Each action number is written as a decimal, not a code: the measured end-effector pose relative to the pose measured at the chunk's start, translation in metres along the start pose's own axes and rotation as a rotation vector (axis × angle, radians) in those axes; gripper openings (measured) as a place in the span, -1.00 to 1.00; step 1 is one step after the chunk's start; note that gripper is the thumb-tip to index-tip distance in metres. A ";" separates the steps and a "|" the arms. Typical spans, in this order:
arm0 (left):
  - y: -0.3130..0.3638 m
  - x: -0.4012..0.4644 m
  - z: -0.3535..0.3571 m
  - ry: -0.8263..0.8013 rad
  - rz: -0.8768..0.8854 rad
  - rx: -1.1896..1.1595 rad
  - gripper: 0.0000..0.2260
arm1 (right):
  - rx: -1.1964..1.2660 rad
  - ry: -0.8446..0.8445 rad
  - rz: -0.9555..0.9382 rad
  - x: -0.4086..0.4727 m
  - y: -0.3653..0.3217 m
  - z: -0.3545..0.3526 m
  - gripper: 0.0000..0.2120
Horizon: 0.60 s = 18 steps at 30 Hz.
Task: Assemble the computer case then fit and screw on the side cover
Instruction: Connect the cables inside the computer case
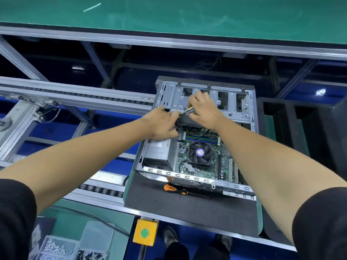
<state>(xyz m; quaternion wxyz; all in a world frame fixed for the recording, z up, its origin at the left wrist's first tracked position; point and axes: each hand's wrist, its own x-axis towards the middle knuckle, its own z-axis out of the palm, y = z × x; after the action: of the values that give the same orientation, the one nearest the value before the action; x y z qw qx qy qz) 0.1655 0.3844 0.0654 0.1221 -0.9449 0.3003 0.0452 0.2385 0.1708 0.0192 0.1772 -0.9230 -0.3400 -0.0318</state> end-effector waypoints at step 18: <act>-0.006 -0.029 -0.012 -0.408 0.193 -0.115 -0.05 | 0.005 -0.013 0.012 0.001 0.001 0.002 -0.74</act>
<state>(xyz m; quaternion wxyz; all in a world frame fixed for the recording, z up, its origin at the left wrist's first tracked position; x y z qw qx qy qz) 0.1453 0.4027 0.0834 0.1214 -0.8886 0.3551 0.2637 0.2401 0.1714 0.0175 0.1776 -0.9248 -0.3356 -0.0239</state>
